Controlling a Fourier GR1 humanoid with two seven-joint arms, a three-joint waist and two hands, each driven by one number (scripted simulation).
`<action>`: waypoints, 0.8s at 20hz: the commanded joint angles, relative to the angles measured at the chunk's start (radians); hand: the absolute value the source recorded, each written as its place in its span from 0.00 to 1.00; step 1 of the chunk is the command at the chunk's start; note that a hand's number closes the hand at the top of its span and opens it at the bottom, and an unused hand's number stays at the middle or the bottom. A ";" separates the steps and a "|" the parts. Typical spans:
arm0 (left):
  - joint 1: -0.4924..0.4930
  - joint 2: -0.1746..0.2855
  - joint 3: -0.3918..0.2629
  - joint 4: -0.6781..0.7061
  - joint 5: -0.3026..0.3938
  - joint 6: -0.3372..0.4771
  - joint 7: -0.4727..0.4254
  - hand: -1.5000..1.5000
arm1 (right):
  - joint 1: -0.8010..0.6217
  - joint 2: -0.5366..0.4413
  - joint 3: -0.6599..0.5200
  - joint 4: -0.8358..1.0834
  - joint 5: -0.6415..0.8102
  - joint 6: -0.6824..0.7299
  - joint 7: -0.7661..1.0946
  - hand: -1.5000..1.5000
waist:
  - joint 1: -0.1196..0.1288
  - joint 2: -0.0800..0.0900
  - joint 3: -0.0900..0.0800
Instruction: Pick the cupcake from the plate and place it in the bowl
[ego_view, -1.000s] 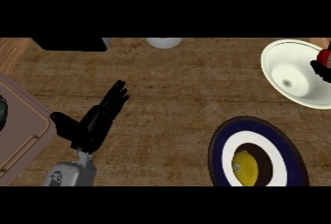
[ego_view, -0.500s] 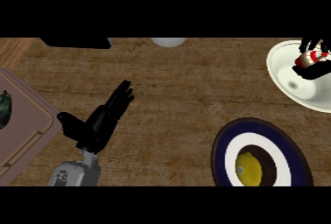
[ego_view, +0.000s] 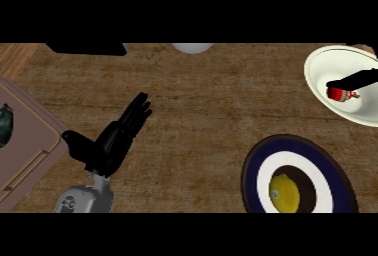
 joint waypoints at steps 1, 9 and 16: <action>-0.003 -0.002 0.001 0.011 -0.002 0.004 0.006 0.50 | -0.033 0.028 -0.177 0.014 -0.197 0.039 -0.108 0.00 | -0.024 -0.007 0.002; 0.021 0.007 0.032 0.000 0.007 0.014 -0.003 0.50 | 0.057 -0.161 -0.349 0.046 -0.409 0.404 -0.331 0.00 | -0.060 -0.021 -0.002; 0.040 0.034 0.053 -0.010 0.008 0.011 0.013 0.50 | 0.262 -0.267 -0.415 0.002 -0.537 0.663 -0.431 0.00 | -0.088 -0.030 -0.003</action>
